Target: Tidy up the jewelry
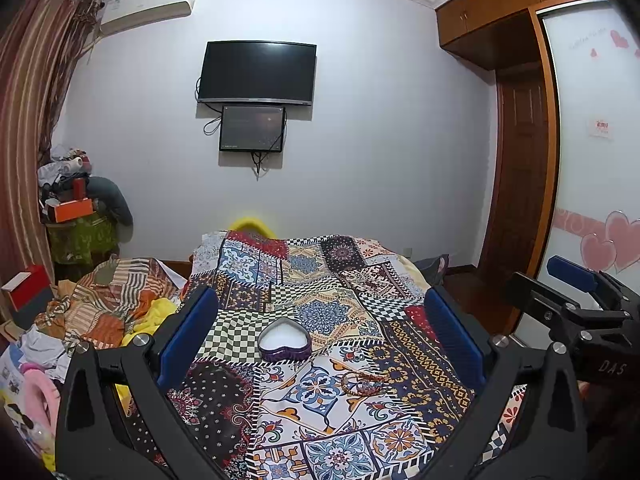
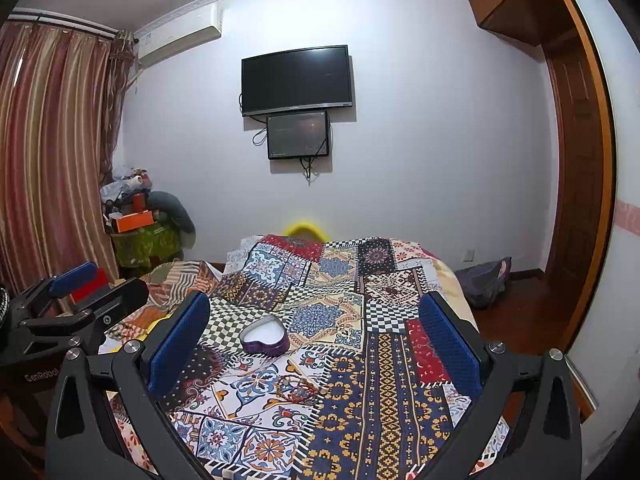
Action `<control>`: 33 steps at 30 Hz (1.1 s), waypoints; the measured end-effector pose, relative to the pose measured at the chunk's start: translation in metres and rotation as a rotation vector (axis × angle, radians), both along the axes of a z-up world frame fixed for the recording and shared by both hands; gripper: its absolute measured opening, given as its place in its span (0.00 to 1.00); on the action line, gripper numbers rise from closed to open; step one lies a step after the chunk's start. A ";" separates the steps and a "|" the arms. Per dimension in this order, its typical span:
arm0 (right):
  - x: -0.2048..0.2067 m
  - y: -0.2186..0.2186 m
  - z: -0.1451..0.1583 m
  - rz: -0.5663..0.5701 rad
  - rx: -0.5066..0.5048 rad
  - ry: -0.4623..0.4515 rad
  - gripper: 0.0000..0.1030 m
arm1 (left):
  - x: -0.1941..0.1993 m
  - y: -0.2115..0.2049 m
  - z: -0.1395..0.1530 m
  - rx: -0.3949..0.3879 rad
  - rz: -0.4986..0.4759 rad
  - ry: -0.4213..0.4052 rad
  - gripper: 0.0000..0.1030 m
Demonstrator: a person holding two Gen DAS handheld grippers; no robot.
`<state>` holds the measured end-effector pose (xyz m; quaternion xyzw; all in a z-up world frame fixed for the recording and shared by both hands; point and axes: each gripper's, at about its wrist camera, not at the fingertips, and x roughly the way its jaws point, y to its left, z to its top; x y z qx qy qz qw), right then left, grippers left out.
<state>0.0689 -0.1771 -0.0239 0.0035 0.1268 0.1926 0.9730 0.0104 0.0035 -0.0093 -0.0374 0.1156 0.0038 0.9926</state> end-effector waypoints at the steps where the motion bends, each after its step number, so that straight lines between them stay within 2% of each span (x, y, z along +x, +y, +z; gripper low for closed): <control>1: 0.000 0.000 0.000 0.000 0.000 0.000 1.00 | 0.000 0.000 0.000 0.000 0.001 -0.001 1.00; 24: 0.008 0.001 -0.004 0.004 0.000 0.023 1.00 | 0.010 0.001 -0.005 0.001 0.001 0.027 1.00; 29: 0.021 0.000 -0.016 -0.004 -0.007 0.051 1.00 | 0.025 0.003 -0.016 -0.003 -0.002 0.072 1.00; 33: 0.040 -0.004 -0.036 -0.029 -0.033 0.105 1.00 | 0.045 0.007 -0.031 -0.017 -0.003 0.145 1.00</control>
